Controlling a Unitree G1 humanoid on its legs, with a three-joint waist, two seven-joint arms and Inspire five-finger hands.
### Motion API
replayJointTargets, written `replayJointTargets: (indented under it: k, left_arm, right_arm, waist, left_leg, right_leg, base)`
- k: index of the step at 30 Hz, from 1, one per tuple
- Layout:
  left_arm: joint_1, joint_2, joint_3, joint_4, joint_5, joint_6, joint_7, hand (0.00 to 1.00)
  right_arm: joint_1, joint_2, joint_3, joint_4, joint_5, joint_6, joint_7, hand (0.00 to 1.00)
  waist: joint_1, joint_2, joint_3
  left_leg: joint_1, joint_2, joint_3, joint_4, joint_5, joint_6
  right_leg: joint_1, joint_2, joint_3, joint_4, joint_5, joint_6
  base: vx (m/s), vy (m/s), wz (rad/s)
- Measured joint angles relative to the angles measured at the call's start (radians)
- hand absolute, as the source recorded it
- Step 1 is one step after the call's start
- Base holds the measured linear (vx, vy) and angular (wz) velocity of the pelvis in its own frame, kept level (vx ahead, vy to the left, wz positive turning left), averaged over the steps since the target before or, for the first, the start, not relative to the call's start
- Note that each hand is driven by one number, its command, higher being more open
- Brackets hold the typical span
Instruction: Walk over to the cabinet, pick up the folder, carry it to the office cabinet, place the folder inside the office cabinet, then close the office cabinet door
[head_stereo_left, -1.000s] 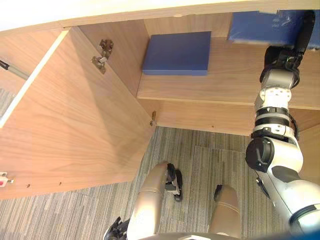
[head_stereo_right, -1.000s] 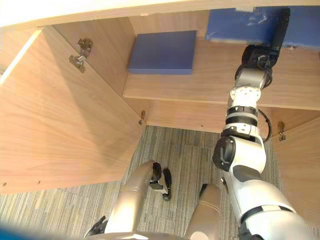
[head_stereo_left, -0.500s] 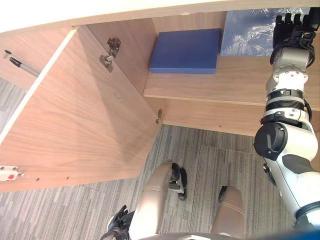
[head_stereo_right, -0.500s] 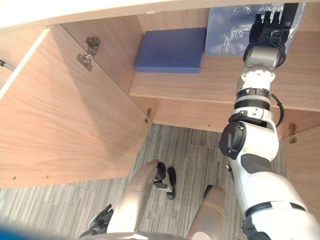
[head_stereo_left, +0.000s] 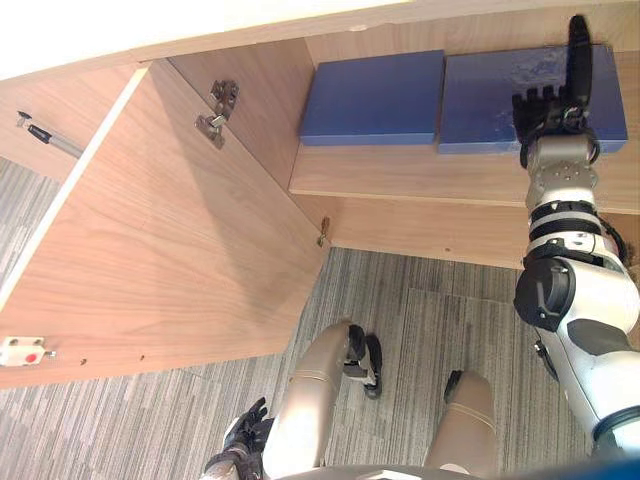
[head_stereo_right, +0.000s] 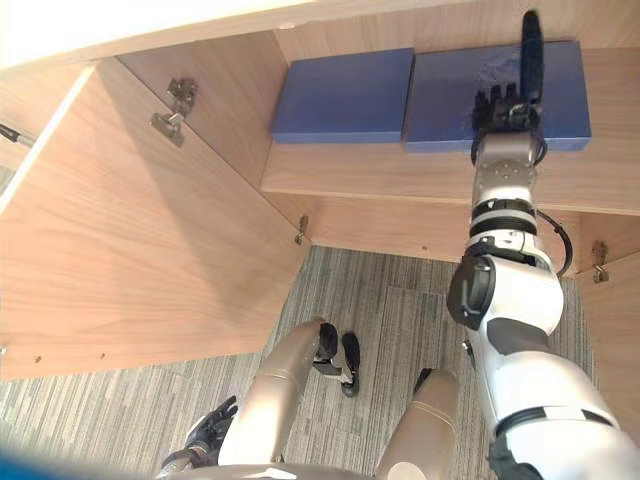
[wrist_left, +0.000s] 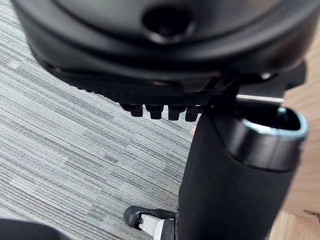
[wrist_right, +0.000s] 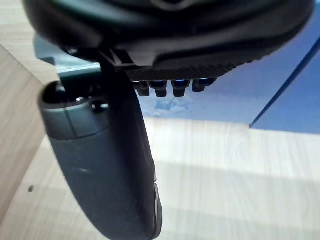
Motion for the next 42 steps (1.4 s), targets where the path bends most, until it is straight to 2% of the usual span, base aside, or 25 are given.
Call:
replayJointTargets:
  k: [5, 13, 16, 18, 19, 21, 24, 26, 27, 28, 30, 31, 34, 36, 39, 42]
  left_arm:
    - [0.015, 0.023, -0.041, -0.048, -0.001, 0.023, -0.015, 1.00]
    - [0.027, 0.027, -0.046, -0.069, 0.000, 0.036, -0.028, 1.00]
    - [0.000, 0.014, -0.025, -0.009, 0.001, 0.034, -0.020, 1.00]
    - [-0.004, -0.004, -0.010, 0.016, 0.003, 0.032, -0.001, 1.00]
    - [-0.003, -0.005, -0.004, 0.024, 0.004, 0.032, 0.002, 1.00]
    - [0.010, -0.011, 0.002, 0.043, 0.005, 0.031, 0.016, 1.00]
    - [0.042, -0.014, 0.004, 0.048, 0.005, 0.030, 0.023, 1.00]
    - [0.091, -0.020, 0.027, 0.057, 0.013, 0.028, 0.025, 1.00]
    - [0.101, -0.021, 0.035, 0.062, 0.017, 0.028, 0.025, 1.00]
    - [0.124, -0.022, 0.055, 0.088, 0.034, 0.020, 0.024, 1.00]
    - [0.134, -0.026, 0.068, 0.117, 0.053, 0.019, 0.024, 1.00]
    - [0.153, -0.029, 0.081, 0.148, 0.071, 0.018, 0.023, 1.00]
    - [0.168, -0.022, 0.089, 0.174, 0.085, 0.017, 0.022, 1.00]
    - [0.186, -0.003, 0.098, 0.182, 0.118, 0.017, 0.022, 1.00]
    - [0.203, -0.001, 0.133, 0.186, 0.139, 0.017, 0.028, 1.00]
    - [0.205, -0.002, 0.133, 0.189, 0.138, 0.019, 0.037, 1.00]
  right_arm:
    - [0.056, 0.000, 0.007, 0.021, -0.035, 0.034, 0.022, 1.00]
    - [0.065, 0.024, 0.043, 0.006, -0.066, 0.032, 0.052, 1.00]
    - [0.139, 0.108, 0.045, -0.115, -0.066, -0.024, 0.060, 1.00]
    - [0.255, 0.183, 0.118, -0.264, -0.075, -0.088, 0.076, 1.00]
    - [0.294, 0.202, 0.145, -0.312, -0.081, -0.100, 0.080, 1.00]
    - [0.462, 0.274, 0.263, -0.459, -0.193, -0.130, 0.086, 1.00]
    - [0.648, 0.326, 0.370, -0.562, -0.281, -0.134, 0.111, 1.00]
    - [0.850, 0.387, 0.440, -0.584, -0.384, -0.130, 0.133, 1.00]
    - [0.896, 0.399, 0.452, -0.584, -0.397, -0.129, 0.135, 1.00]
    - [1.030, 0.435, 0.468, -0.573, -0.480, -0.124, 0.157, 1.00]
    - [1.103, 0.449, 0.467, -0.528, -0.541, -0.122, 0.173, 1.00]
    - [1.164, 0.456, 0.467, -0.408, -0.592, -0.101, 0.197, 1.00]
    - [1.212, 0.456, 0.466, -0.299, -0.628, -0.073, 0.220, 1.00]
    - [1.278, 0.451, 0.462, -0.221, -0.659, -0.046, 0.246, 1.00]
    - [1.333, 0.447, 0.402, -0.172, -0.660, -0.038, 0.260, 1.00]
    - [1.336, 0.422, 0.327, -0.150, -0.718, -0.041, 0.258, 1.00]
  waist:
    - [0.001, 0.000, 0.000]
    - [0.001, 0.000, 0.000]
    - [-0.001, 0.000, 0.000]
    - [-0.004, 0.000, 0.000]
    - [-0.006, 0.000, 0.000]
    - [-0.017, -0.010, -0.007]
    - [-0.038, -0.019, -0.021]
    - [-0.052, -0.047, -0.061]
    - [-0.052, -0.053, -0.072]
    - [-0.055, -0.069, -0.113]
    - [-0.060, -0.074, -0.145]
    - [-0.061, -0.091, -0.201]
    - [-0.066, -0.105, -0.227]
    - [-0.081, -0.124, -0.242]
    - [-0.087, -0.139, -0.250]
    - [-0.106, -0.139, -0.250]
  left_leg:
    - [0.004, 0.011, 0.004, 0.001, -0.001, -0.001]
    - [0.012, 0.036, 0.006, 0.000, -0.006, -0.009]
    - [0.053, 0.059, 0.012, -0.032, -0.005, -0.008]
    - [0.115, 0.075, 0.031, -0.087, -0.002, -0.003]
    - [0.133, 0.079, 0.035, -0.105, 0.000, -0.001]
    - [0.219, 0.092, 0.060, -0.199, 0.024, 0.001]
    - [0.316, 0.097, 0.067, -0.326, 0.067, -0.005]
    - [0.424, 0.100, 0.068, -0.468, 0.119, -0.029]
    - [0.449, 0.103, 0.068, -0.503, 0.132, -0.035]
    - [0.509, 0.104, 0.065, -0.601, 0.173, -0.059]
    - [0.553, 0.101, 0.062, -0.678, 0.205, -0.072]
    - [0.615, 0.096, 0.070, -0.806, 0.270, -0.093]
    - [0.689, 0.095, 0.085, -0.950, 0.346, -0.116]
    - [0.768, 0.103, 0.096, -1.094, 0.424, -0.142]
    - [0.828, 0.135, 0.140, -1.159, 0.461, -0.159]
    - [0.832, 0.173, 0.123, -1.068, 0.429, -0.177]
  right_leg:
    - [0.000, 0.007, 0.004, -0.003, 0.000, 0.000]
    - [0.002, 0.030, 0.005, -0.018, 0.007, -0.001]
    - [0.036, 0.054, 0.003, -0.068, 0.031, -0.014]
    - [0.081, 0.071, 0.008, -0.133, 0.061, -0.019]
    - [0.097, 0.076, 0.008, -0.155, 0.071, -0.021]
    - [0.166, 0.089, 0.001, -0.262, 0.120, -0.028]
    - [0.266, 0.112, -0.026, -0.414, 0.188, -0.042]
    - [0.385, 0.133, -0.076, -0.589, 0.265, -0.054]
    - [0.414, 0.141, -0.089, -0.633, 0.285, -0.059]
    - [0.485, 0.162, -0.116, -0.752, 0.345, -0.064]
    - [0.533, 0.177, -0.133, -0.835, 0.391, -0.067]
    - [0.583, 0.199, -0.138, -0.957, 0.463, -0.076]
    - [0.625, 0.226, -0.134, -1.052, 0.528, -0.093]
    - [0.657, 0.261, -0.127, -1.115, 0.571, -0.113]
    - [0.669, 0.307, -0.078, -1.140, 0.604, -0.137]
    - [0.687, 0.337, -0.003, -1.146, 0.624, -0.148]
  base:
    - [0.01, -0.066, -0.06]
    - [0.01, -0.066, -0.08]
    - [0.03, -0.045, -0.25]
    - [0.06, -0.029, -0.35]
    - [0.08, -0.017, -0.44]
    - [0.11, -0.021, -0.41]
    - [0.10, -0.034, -0.21]
    - [0.17, -0.073, -0.11]
    - [0.17, -0.128, -0.11]
    - [0.14, -0.123, -0.04]
    - [0.12, -0.132, -0.05]
    - [0.09, -0.130, -0.17]
    - [0.06, -0.130, -0.21]
    - [-0.01, -0.121, -0.22]
    - [-0.06, -0.114, -0.52]
    - [-0.12, -0.107, -0.57]
